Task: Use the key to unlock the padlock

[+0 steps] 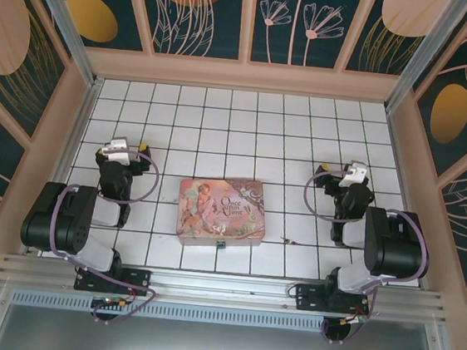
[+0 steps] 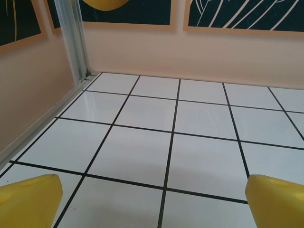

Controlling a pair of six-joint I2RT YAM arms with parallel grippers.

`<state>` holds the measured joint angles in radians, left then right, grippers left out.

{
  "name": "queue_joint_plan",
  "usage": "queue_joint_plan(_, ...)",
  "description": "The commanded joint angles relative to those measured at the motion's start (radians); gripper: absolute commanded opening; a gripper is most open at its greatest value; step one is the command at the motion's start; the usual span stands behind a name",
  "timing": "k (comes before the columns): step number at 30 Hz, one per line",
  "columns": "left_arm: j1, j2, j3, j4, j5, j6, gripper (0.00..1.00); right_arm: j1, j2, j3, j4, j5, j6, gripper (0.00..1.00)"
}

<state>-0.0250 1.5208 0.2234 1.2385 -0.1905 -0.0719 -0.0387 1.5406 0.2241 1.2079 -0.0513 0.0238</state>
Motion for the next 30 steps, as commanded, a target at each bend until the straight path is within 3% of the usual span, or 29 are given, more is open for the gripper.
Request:
queue_joint_plan(1,0.005,0.0,0.006,0.047,0.005,-0.012,0.99,-0.007,-0.001,0.018,0.022,-0.017,-0.013,0.99)
queue_joint_plan(14,0.005,-0.007,0.013,0.033,0.024,-0.005,0.99,-0.012,-0.002,0.019,0.022,-0.022,-0.008,0.99)
queue_joint_plan(16,0.005,-0.04,0.035,-0.032,0.038,0.005,0.99,-0.013,-0.036,0.052,-0.066,-0.002,0.004,0.99)
queue_joint_plan(20,0.006,-0.145,0.062,-0.168,-0.002,-0.012,0.99,-0.033,-0.099,0.244,-0.434,-0.025,0.027,0.99)
queue_joint_plan(26,0.005,-0.286,0.192,-0.5,-0.012,-0.102,0.99,-0.042,-0.162,0.386,-0.705,0.09,0.24,0.99)
queue_joint_plan(30,0.004,-0.394,0.263,-0.763,0.038,-0.309,0.99,-0.046,-0.237,0.402,-0.8,-0.065,0.287,0.99)
